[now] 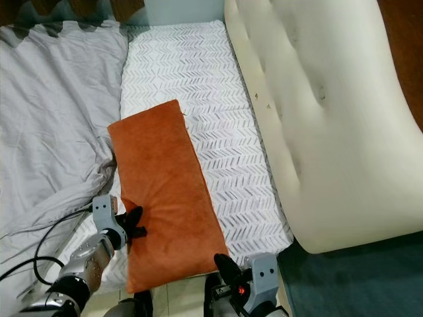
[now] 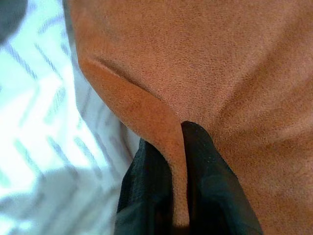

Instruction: Clean up the room

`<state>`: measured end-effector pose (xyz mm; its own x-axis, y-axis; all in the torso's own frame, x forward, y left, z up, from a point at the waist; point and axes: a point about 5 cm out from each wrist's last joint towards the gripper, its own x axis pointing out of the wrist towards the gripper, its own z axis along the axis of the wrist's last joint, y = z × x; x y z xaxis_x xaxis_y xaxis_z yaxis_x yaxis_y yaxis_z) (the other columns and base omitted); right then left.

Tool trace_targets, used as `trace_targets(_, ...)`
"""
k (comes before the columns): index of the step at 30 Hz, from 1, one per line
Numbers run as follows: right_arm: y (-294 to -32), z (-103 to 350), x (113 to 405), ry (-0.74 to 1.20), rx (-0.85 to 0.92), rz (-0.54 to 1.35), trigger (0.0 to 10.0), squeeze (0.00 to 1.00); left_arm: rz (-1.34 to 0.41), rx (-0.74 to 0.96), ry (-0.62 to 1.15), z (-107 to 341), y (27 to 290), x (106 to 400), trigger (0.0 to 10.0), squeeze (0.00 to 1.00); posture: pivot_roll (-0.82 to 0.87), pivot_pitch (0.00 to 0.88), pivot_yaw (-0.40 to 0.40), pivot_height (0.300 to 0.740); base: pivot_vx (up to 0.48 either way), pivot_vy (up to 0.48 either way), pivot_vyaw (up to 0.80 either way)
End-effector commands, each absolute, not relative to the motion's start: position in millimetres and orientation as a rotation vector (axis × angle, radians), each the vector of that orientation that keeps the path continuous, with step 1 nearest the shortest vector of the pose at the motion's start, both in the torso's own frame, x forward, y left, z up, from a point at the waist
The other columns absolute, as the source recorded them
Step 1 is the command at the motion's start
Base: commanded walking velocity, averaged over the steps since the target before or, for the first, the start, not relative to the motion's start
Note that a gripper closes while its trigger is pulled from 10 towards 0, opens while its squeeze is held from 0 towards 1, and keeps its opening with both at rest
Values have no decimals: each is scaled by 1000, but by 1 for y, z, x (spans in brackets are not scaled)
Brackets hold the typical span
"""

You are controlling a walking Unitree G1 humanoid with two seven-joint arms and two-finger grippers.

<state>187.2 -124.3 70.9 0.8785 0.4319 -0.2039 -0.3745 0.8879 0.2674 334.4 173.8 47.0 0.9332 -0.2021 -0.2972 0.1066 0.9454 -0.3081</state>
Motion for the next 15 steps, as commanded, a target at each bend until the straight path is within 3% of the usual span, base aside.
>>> trace_targets(1,-128,63,181,298,228,408,10000,0,-155,-200,344,44,179,332,10000,0,-229,407,-103,740,0,0,0)
trace_targets(8,-128,62,183,298,229,407,10000,0,-206,-156,323,50,172,337,10000,0,-226,408,-101,740,0,0,0)
trace_targets(9,-128,62,183,298,230,407,10000,0,-206,-155,325,48,171,336,10000,329,-225,412,-102,740,0,0,0)
trace_targets(10,-128,62,183,299,230,407,10000,0,-205,-157,325,48,170,335,10000,863,-225,412,-102,740,0,0,0)
trace_targets(11,-127,62,183,299,231,407,10000,0,-204,-159,324,47,170,335,10000,863,-224,412,-102,740,0,0,0)
trace_targets(12,-127,62,183,300,231,408,10000,0,-209,-157,324,47,170,335,10000,1000,-224,412,-102,740,0,0,0)
trace_targets(15,-127,61,183,302,230,408,10000,0,-217,-145,322,47,169,335,10000,1000,-223,414,-100,740,0,0,0)
